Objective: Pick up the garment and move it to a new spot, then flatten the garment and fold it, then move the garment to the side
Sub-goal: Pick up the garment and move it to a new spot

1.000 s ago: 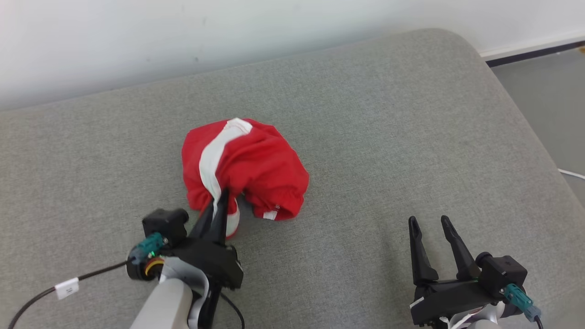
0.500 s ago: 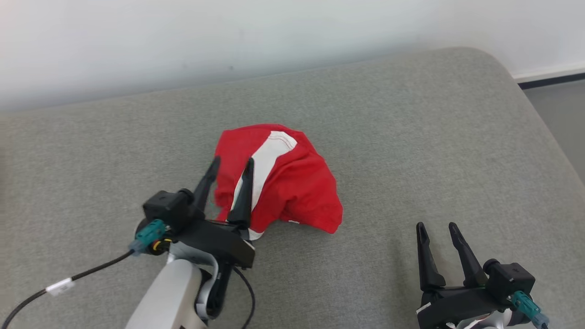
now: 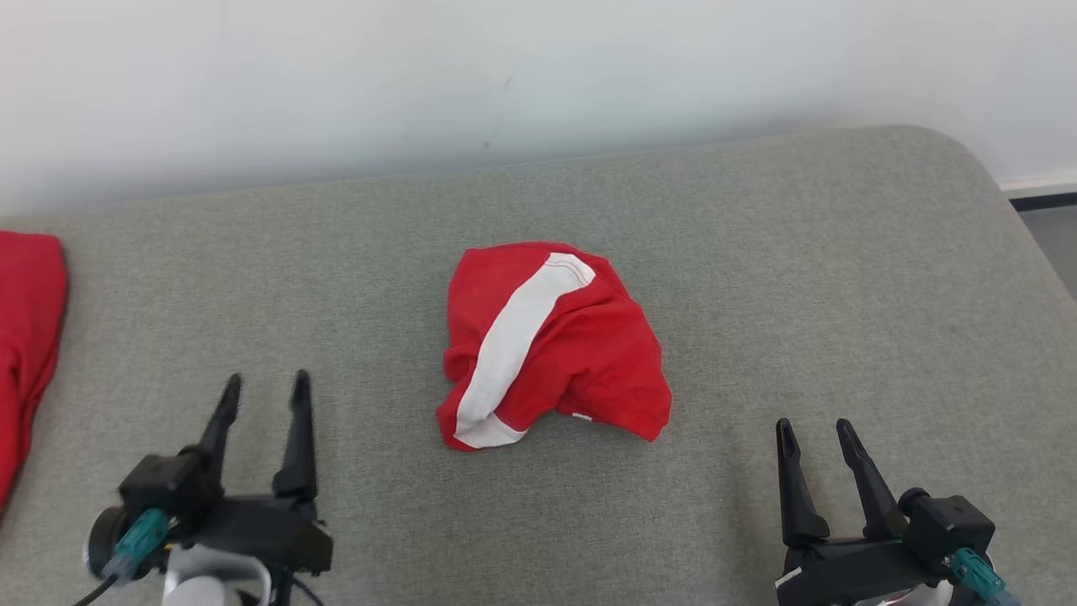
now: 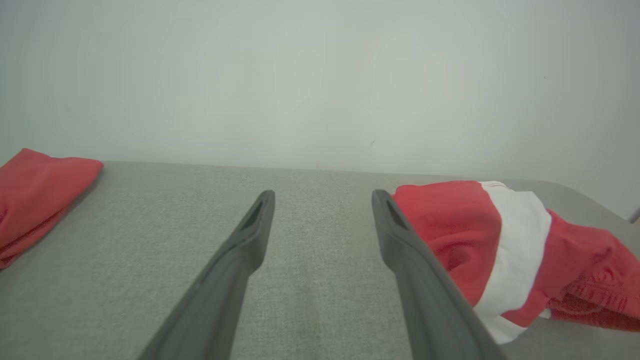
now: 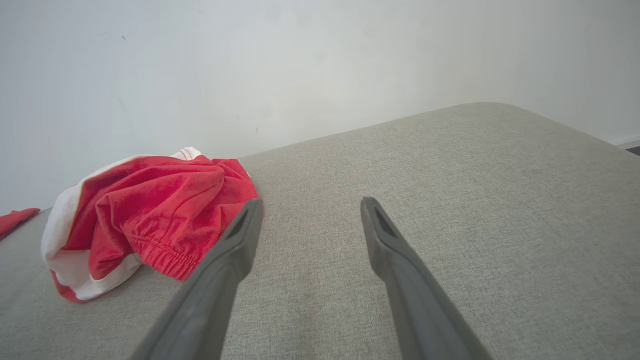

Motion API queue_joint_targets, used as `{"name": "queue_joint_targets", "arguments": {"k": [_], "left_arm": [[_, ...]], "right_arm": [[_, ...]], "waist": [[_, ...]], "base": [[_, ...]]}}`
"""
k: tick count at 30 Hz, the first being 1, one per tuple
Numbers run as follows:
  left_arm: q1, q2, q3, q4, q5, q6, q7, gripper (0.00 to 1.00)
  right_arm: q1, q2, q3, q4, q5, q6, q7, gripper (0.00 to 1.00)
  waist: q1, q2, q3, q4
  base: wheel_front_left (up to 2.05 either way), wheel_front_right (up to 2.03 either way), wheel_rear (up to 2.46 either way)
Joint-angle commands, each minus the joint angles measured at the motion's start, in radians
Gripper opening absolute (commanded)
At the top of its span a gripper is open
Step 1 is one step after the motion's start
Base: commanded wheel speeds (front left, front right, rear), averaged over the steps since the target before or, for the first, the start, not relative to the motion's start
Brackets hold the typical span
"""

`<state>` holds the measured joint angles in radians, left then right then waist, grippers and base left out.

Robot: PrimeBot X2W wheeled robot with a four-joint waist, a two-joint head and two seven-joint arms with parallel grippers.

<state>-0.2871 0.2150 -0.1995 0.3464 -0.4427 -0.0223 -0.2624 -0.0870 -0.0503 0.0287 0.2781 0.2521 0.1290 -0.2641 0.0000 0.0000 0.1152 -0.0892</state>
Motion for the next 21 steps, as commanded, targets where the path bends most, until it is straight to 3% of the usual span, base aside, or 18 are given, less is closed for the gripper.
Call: {"name": "queue_joint_targets", "arguments": {"k": [1, 10, 21], "left_arm": [[0.011, 0.003, 0.008, -0.009, 0.005, 0.005, -0.003, 1.0], [0.181, -0.007, 0.147, -0.11, 0.117, 0.029, -0.003, 1.0], [0.292, -0.092, 0.266, -0.2, 0.241, -0.05, -0.003, 1.0]], "right_arm": [[0.008, 0.0, -0.002, -0.002, -0.004, 0.003, -0.001, 1.0], [0.023, 0.0, -0.006, -0.014, -0.018, 0.003, -0.001, 1.0], [0.05, 0.0, -0.02, -0.039, -0.049, 0.003, -0.001, 1.0]], "waist": [[0.0, 0.0, -0.007, 0.009], [0.0, 0.0, -0.034, 0.031], [0.0, 0.0, -0.058, 0.057]], "base": [[0.0, 0.0, 0.0], [0.0, 0.0, 0.0], [0.0, 0.0, 0.0]]}}
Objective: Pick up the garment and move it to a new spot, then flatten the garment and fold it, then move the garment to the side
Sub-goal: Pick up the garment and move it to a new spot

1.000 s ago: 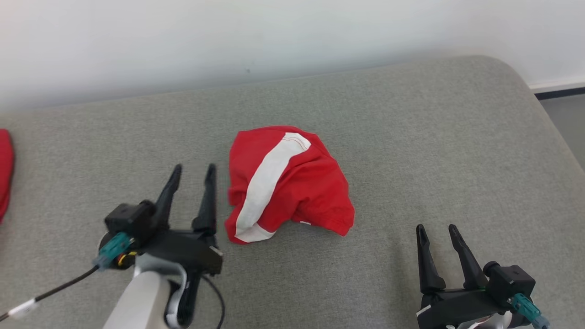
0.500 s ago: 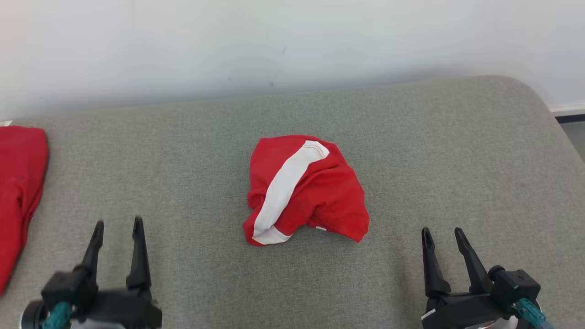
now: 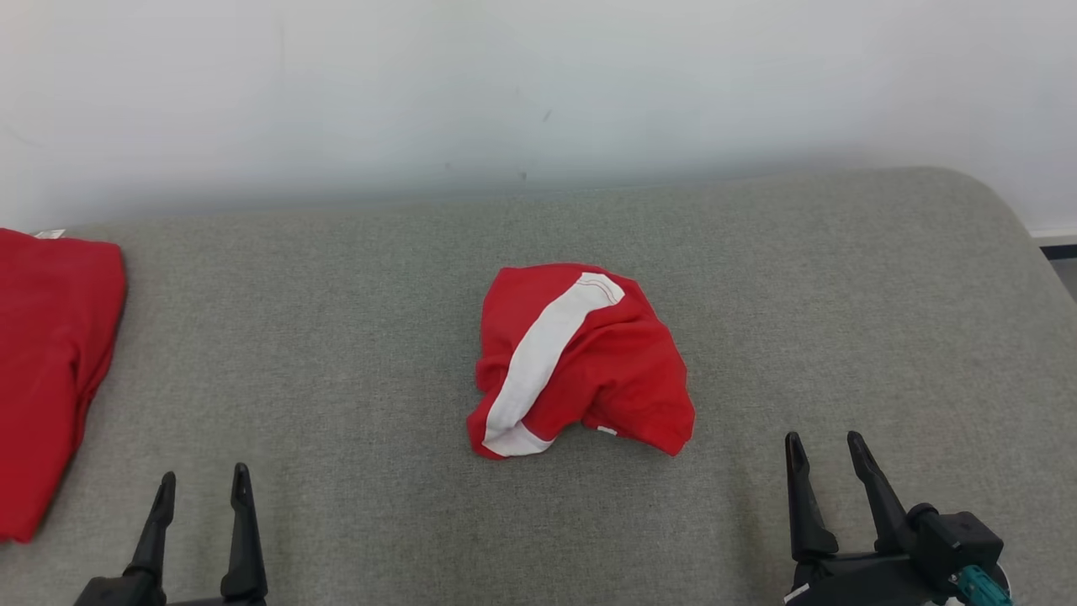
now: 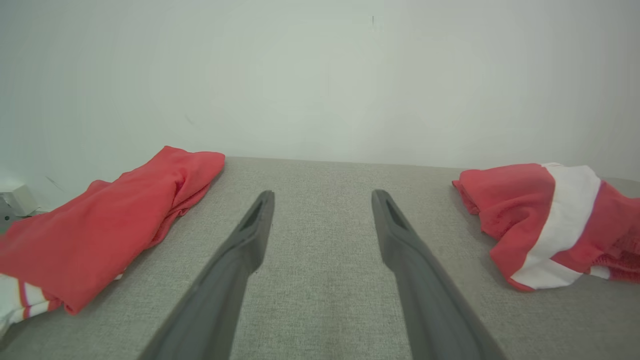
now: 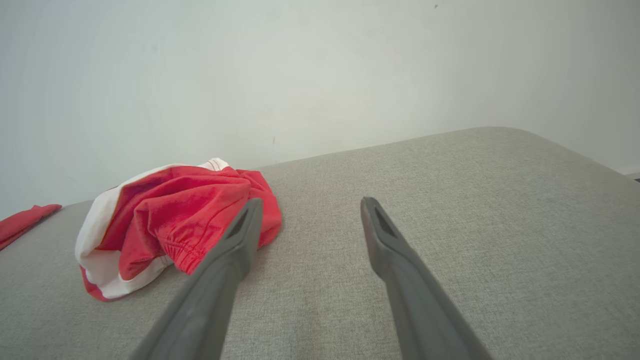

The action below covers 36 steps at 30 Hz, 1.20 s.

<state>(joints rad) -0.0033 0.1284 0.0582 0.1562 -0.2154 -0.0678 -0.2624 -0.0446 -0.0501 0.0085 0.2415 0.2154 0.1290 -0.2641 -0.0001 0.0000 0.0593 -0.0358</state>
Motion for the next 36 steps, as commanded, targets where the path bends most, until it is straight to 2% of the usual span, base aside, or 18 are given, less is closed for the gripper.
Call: {"name": "queue_joint_targets", "arguments": {"k": [1, 11, 23, 36], "left_arm": [[0.011, -0.011, 0.02, -0.014, 0.024, -0.014, -0.003, 1.0], [0.042, -0.055, 0.055, 0.024, 0.093, -0.056, -0.003, 1.0], [0.046, -0.066, 0.092, 0.059, 0.11, -0.061, -0.003, 1.0], [0.043, -0.061, 0.074, 0.063, 0.11, -0.063, -0.003, 1.0]], "right_arm": [[0.009, 0.0, -0.001, -0.005, -0.015, 0.003, -0.001, 1.0], [0.04, 0.0, -0.009, -0.026, -0.038, 0.003, -0.001, 1.0], [0.065, 0.0, -0.019, -0.044, -0.072, 0.003, -0.001, 1.0], [0.076, 0.0, -0.018, -0.056, -0.075, 0.003, -0.001, 1.0]], "waist": [[0.0001, 0.0, -0.003, 0.005], [0.0001, 0.0, -0.014, 0.013], [0.0001, 0.0, -0.032, 0.012], [0.0001, 0.0, -0.039, 0.016]], "base": [[0.0, 0.0, 0.0], [0.0, 0.0, 0.0], [0.0, 0.0, 0.0], [0.0, 0.0, 0.0]]}}
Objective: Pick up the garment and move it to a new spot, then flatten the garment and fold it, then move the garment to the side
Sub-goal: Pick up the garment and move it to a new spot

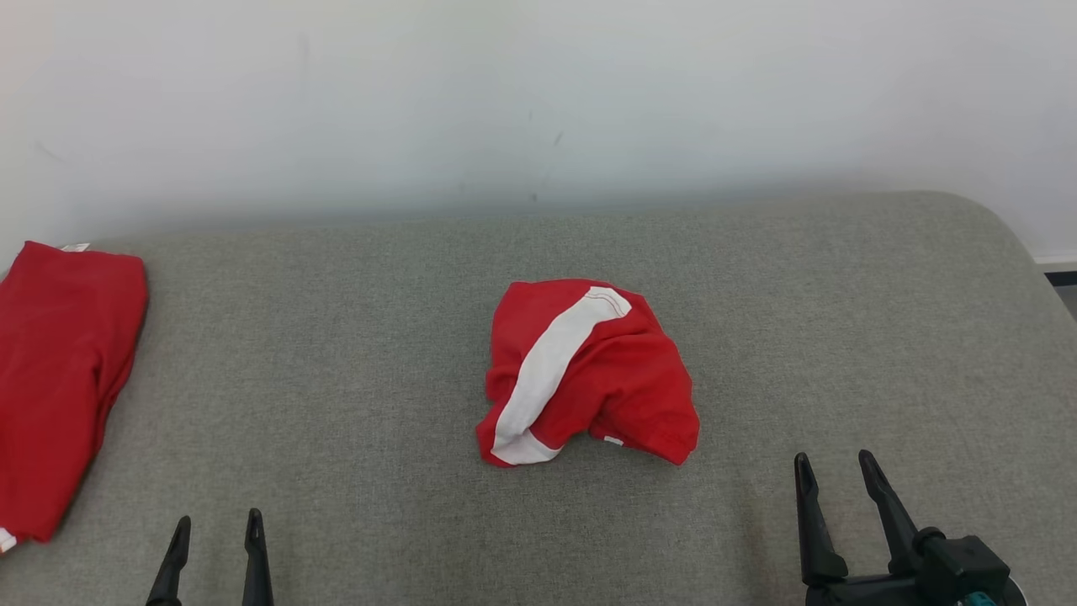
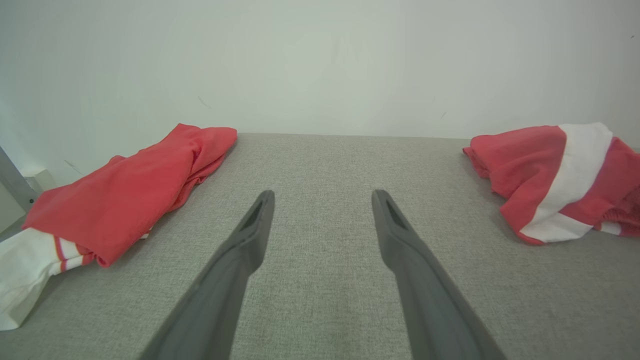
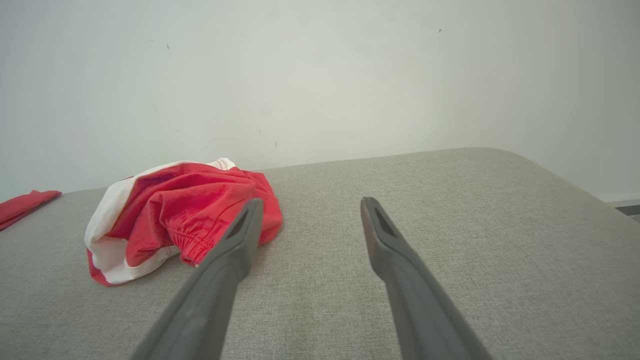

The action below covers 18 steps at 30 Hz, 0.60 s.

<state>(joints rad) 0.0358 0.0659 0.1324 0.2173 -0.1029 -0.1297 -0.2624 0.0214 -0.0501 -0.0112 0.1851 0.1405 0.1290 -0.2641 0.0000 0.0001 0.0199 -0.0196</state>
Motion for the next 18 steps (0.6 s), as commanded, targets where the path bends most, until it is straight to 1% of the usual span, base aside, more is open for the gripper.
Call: {"name": "queue_joint_targets", "arguments": {"k": [1, 18], "left_arm": [[0.003, 0.001, -0.001, 0.002, -0.003, -0.001, -0.003, 1.0], [-0.003, 0.005, 0.002, 0.008, -0.01, 0.0, -0.003, 1.0]], "right_arm": [[0.01, 0.0, 0.002, 0.001, 0.001, 0.003, -0.001, 1.0], [0.002, 0.0, 0.007, 0.005, 0.009, 0.003, -0.001, 1.0]], "waist": [[0.0, -0.0001, 0.0, 0.001], [0.0, -0.0001, 0.001, 0.003]], "base": [[0.0, 0.0, 0.0], [0.0, 0.0, 0.0]]}}
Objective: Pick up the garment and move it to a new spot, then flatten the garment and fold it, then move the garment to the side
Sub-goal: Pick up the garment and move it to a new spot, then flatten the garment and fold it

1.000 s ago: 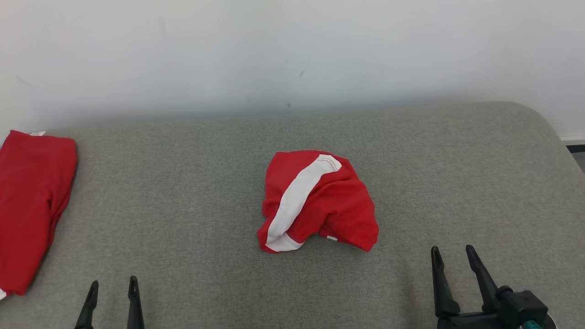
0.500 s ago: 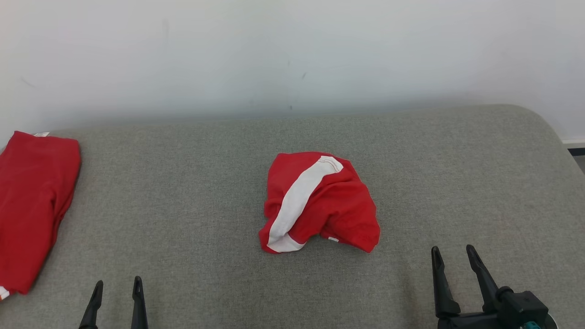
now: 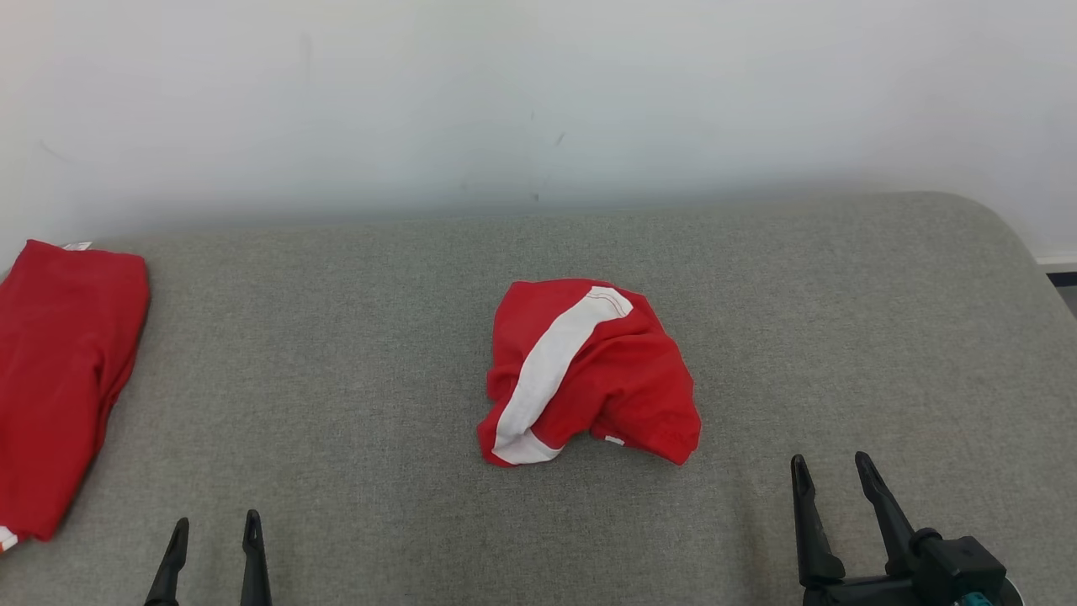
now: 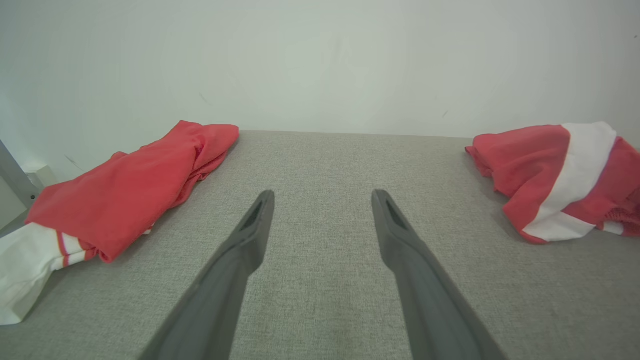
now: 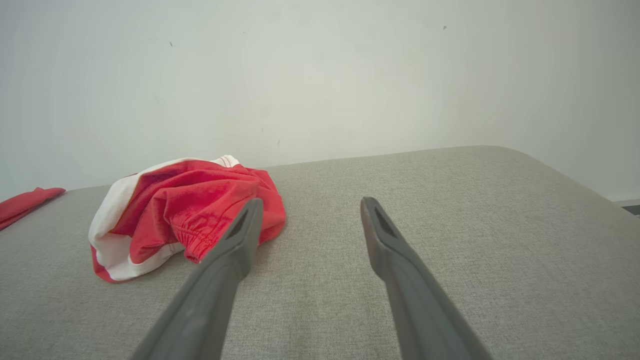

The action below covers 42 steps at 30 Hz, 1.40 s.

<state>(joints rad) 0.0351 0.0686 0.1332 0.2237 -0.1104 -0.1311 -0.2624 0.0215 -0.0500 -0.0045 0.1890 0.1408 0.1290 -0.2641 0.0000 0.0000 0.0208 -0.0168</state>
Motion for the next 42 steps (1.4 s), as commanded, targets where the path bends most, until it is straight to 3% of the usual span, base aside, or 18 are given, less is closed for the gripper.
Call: {"name": "queue_joint_targets", "arguments": {"k": [1, 42], "left_arm": [[-0.003, 0.003, 0.002, 0.002, -0.003, 0.001, -0.003, 1.0], [0.002, -0.009, 0.002, -0.011, 0.002, 0.001, -0.003, 1.0]], "right_arm": [[0.001, -0.001, 0.001, 0.002, 0.009, 0.004, -0.001, 1.0], [-0.005, -0.001, 0.004, 0.006, 0.01, 0.004, -0.001, 1.0]], "waist": [[0.0, 0.0, 0.0, 0.0], [0.0, 0.0, 0.001, 0.0]], "base": [[0.0, 0.0, 0.0], [0.0, 0.0, 0.0]]}}
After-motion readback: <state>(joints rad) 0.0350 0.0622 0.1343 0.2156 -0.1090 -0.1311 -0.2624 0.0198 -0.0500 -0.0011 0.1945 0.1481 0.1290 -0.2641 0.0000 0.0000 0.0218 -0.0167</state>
